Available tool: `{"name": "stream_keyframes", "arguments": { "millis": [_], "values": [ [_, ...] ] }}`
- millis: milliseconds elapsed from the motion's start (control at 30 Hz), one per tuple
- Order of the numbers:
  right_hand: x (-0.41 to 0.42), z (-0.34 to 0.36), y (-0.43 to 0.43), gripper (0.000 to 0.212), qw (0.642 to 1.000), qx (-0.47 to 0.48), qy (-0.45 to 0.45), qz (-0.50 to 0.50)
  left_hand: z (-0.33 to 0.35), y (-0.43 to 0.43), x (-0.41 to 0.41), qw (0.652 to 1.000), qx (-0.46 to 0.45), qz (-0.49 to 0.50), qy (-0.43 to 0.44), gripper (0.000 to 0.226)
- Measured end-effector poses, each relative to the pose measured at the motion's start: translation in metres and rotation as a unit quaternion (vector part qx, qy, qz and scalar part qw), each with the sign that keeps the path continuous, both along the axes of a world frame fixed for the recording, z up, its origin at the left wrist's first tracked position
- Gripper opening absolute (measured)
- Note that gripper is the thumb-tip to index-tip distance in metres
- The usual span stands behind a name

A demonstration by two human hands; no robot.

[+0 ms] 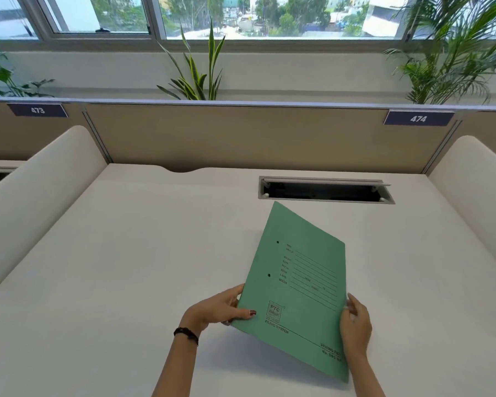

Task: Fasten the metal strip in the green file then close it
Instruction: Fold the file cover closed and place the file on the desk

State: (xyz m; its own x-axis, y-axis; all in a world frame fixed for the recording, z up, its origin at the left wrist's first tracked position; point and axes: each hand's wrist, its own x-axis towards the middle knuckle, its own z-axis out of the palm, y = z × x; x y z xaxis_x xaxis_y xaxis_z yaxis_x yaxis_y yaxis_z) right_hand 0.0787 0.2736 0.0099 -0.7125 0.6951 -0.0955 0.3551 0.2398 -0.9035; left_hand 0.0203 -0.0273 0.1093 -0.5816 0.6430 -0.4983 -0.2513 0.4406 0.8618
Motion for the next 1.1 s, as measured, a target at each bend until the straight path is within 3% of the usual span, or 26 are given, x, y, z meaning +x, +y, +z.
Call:
{"name": "stream_keyframes", "arguments": {
  "millis": [200, 333, 500, 767, 967, 1100],
  "values": [
    [-0.016, 0.02, 0.012, 0.023, 0.973, -0.211, 0.003, 0.09, -0.007, -0.013, -0.005, 0.996, 0.032, 0.083, -0.017, 0.051],
    [-0.022, 0.029, 0.01, 0.021, 0.934, -0.28, -0.042, 0.216, -0.014, -0.022, -0.006, 0.991, 0.059, 0.123, -0.013, 0.047],
    [-0.033, 0.037, -0.01, 0.023, 0.922, -0.24, -0.1, 0.288, -0.025, -0.039, -0.011, 0.981, 0.061, 0.183, 0.007, 0.048],
    [-0.06, 0.042, -0.037, 0.021, 0.885, -0.25, -0.079, 0.386, -0.041, -0.065, -0.021, 0.956, 0.011, 0.289, 0.041, 0.044],
    [-0.086, 0.039, -0.059, 0.023, 0.878, -0.242, -0.088, 0.404, -0.054, -0.083, -0.031, 0.936, -0.035, 0.345, 0.062, 0.026],
    [-0.107, 0.036, -0.076, 0.023, 0.877, -0.229, -0.106, 0.408, -0.064, -0.09, -0.041, 0.905, -0.06, 0.411, 0.093, 0.021]
  ]
}}
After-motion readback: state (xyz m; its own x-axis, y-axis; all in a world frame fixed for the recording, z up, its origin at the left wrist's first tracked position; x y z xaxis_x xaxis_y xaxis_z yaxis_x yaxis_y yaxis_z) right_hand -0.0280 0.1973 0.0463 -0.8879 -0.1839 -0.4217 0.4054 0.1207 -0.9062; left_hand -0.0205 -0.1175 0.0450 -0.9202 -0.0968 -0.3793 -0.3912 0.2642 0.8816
